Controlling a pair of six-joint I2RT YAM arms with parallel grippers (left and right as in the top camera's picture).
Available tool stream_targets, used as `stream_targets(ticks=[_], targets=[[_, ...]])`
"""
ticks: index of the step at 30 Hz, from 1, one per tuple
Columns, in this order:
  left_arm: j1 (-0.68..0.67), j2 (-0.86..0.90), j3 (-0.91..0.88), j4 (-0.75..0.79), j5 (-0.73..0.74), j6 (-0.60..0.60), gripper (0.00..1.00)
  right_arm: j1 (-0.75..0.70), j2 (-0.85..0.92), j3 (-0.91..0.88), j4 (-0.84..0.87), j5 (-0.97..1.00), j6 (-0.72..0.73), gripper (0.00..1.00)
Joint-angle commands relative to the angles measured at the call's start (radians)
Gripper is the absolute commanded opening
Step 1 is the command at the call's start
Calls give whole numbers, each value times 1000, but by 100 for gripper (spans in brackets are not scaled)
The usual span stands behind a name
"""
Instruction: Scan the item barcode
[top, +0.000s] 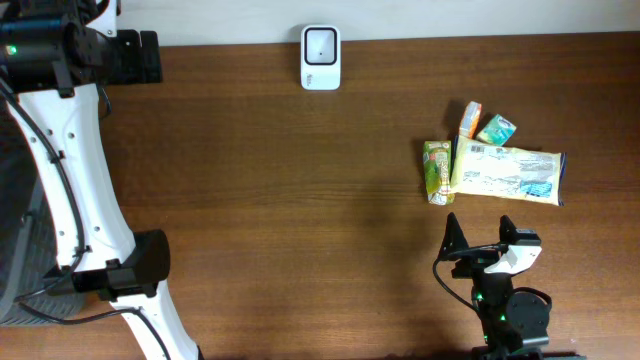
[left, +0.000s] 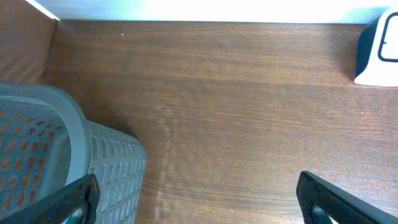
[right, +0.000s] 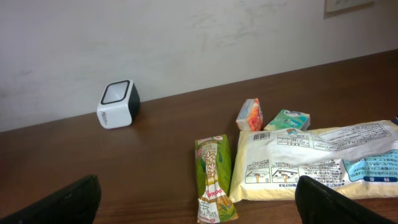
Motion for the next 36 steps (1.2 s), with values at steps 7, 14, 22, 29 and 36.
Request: stream_targets(ticks=[7,14,22,29,36], targets=[[6,-11,7,-48,2,-6,99,-5,-8,-7,-5,-2,8,99],[45,-26,6,-49,140,41,99,-5,-8,-7,-5,-2,8,99],[52,-200,-172,-49,154,9,99,-5,-8,-7,-5,-2,8,99],[52,-497,-607,71,149,-26,99,-5,-8,-7,-5,-2,8,99],[52,-988,-1304,537,181,-52,99,-5,-8,-7,-5,-2,8,99]])
